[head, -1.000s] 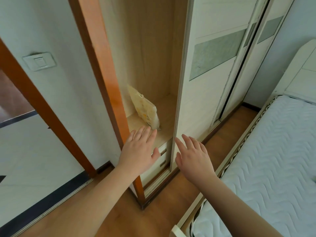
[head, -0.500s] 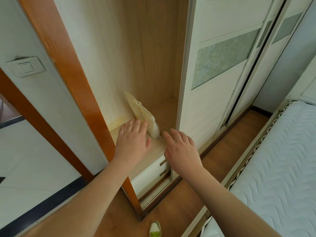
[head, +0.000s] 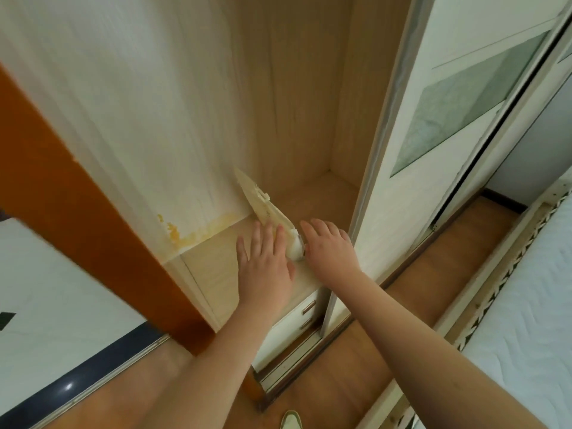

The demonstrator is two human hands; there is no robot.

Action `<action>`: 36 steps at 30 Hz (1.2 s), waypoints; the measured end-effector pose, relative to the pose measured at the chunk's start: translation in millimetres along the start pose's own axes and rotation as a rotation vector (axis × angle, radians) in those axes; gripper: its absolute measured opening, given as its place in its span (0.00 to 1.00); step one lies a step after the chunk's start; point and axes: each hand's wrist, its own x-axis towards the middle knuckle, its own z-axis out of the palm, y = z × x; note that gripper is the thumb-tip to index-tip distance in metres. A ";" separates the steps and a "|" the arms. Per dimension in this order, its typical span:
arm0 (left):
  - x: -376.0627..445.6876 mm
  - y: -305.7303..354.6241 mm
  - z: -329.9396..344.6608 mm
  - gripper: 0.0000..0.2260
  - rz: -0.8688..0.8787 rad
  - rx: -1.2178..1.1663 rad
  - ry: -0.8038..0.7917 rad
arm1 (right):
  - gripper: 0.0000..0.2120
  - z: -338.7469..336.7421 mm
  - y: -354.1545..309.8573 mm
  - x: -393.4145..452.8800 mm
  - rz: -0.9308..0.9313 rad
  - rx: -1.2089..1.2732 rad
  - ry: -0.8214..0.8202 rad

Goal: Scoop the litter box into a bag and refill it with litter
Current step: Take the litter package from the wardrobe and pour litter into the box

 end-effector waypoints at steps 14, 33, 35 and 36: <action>29.9 -9.9 44.3 0.26 -0.125 0.019 0.050 | 0.29 86.7 -4.0 106.8 0.055 0.080 -0.326; 29.3 -5.9 51.9 0.35 -0.092 0.006 -0.035 | 0.09 83.1 16.2 76.1 0.217 0.129 -0.335; 28.5 -5.6 49.6 0.36 -0.056 0.000 -0.049 | 0.09 70.7 14.7 61.1 0.208 0.131 -0.293; 27.3 -5.2 47.7 0.37 -0.039 -0.007 -0.048 | 0.10 63.3 13.8 52.2 0.202 0.131 -0.279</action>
